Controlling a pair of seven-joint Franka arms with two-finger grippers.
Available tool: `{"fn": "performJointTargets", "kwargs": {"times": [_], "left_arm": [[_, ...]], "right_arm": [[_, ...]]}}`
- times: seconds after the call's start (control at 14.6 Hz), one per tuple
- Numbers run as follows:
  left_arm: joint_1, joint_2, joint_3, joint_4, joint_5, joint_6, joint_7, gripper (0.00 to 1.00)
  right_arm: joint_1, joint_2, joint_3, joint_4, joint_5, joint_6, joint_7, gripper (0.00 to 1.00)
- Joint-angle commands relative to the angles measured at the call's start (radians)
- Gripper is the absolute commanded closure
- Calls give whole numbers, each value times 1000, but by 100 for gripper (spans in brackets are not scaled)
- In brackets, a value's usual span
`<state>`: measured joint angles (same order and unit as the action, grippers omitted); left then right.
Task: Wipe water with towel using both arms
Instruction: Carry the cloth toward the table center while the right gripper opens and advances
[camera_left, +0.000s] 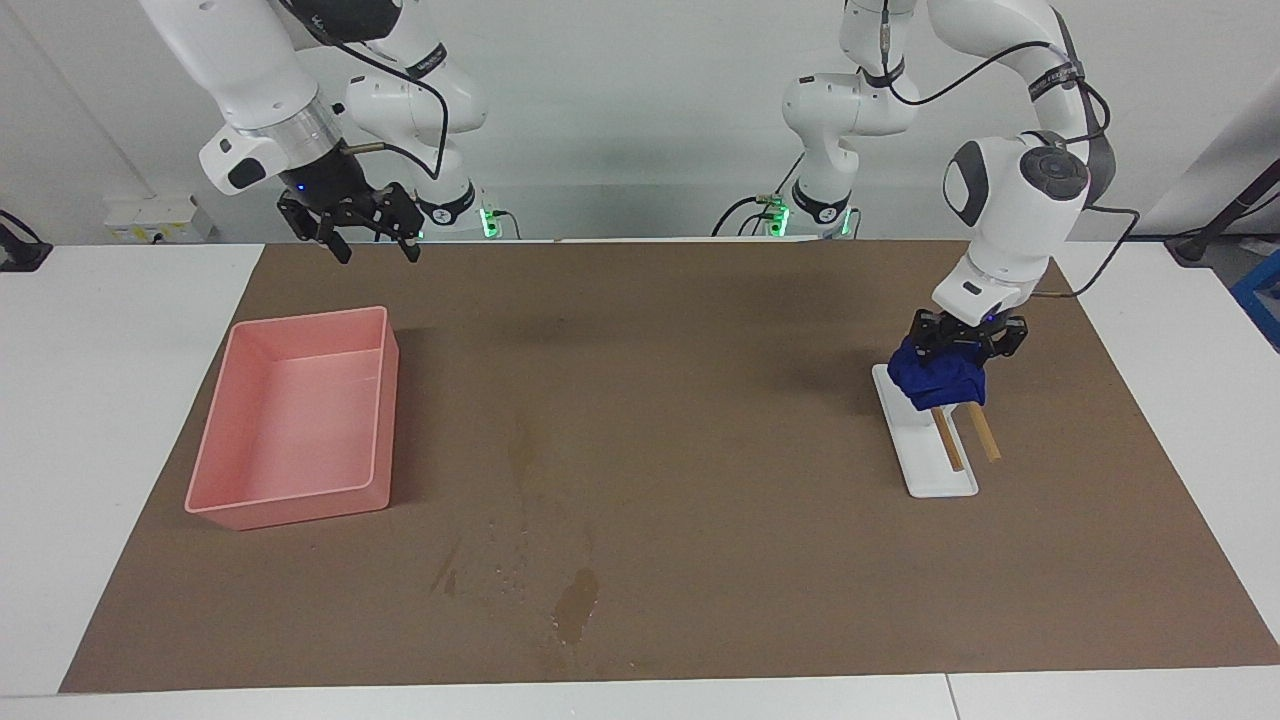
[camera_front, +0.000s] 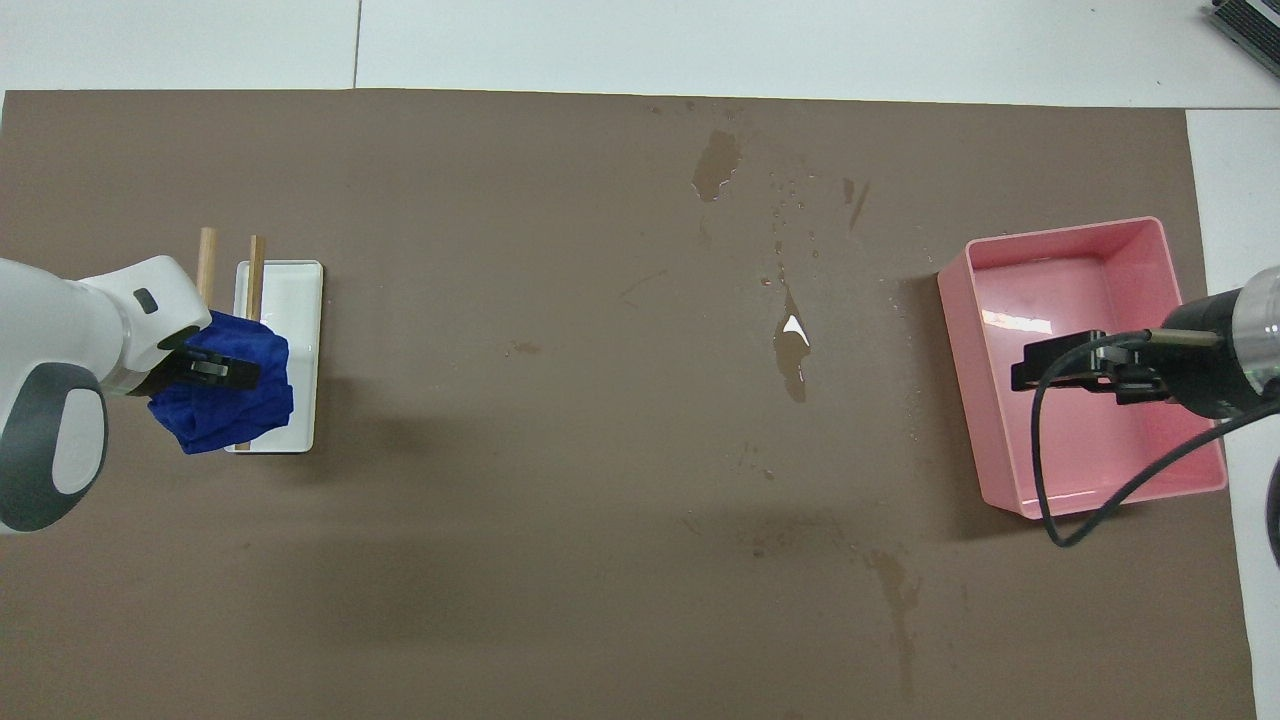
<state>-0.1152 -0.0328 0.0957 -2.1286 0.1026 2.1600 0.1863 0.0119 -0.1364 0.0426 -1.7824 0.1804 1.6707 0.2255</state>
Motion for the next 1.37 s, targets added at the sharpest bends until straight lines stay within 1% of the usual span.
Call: {"fn": "performJointTargets", "kwargs": {"times": [0.0,0.21,0.41,0.48,0.62,0.75,0.82,1.03,1.16,1.3], "left_arm": [[11,-26,-4,-45,6,18,13,100],[12,-19,-4,-24,6,6,13,100],[11,-16,-5,41,5,-28,9,100],[9,-24,-7,62,5,-58,4,100],[8,-33,-8,136,-3,-167,1,100],[3,-36,-10,214,-15,-270,1,100],[2,-39,-10,255,-33,-325,1,100],[-3,-41,-10,355,-112,-449,-13,100],[-9,-39,-14,398,-158,-502,-59,100],[-9,-30,-42,432,-236,-531,-117,100]], "right_arm": [[3,-25,3,-63,54,82,67,0],[22,-22,8,-89,73,132,124,0],[25,-20,8,-112,129,191,208,0],[25,-20,8,-114,133,199,228,0],[25,-16,8,-120,149,207,264,0],[25,-15,8,-130,220,230,311,0],[26,-15,10,-138,223,248,336,0],[26,-15,11,-141,225,254,348,0],[26,-15,13,-141,234,251,360,0],[36,-17,19,-141,274,257,435,0]]}}
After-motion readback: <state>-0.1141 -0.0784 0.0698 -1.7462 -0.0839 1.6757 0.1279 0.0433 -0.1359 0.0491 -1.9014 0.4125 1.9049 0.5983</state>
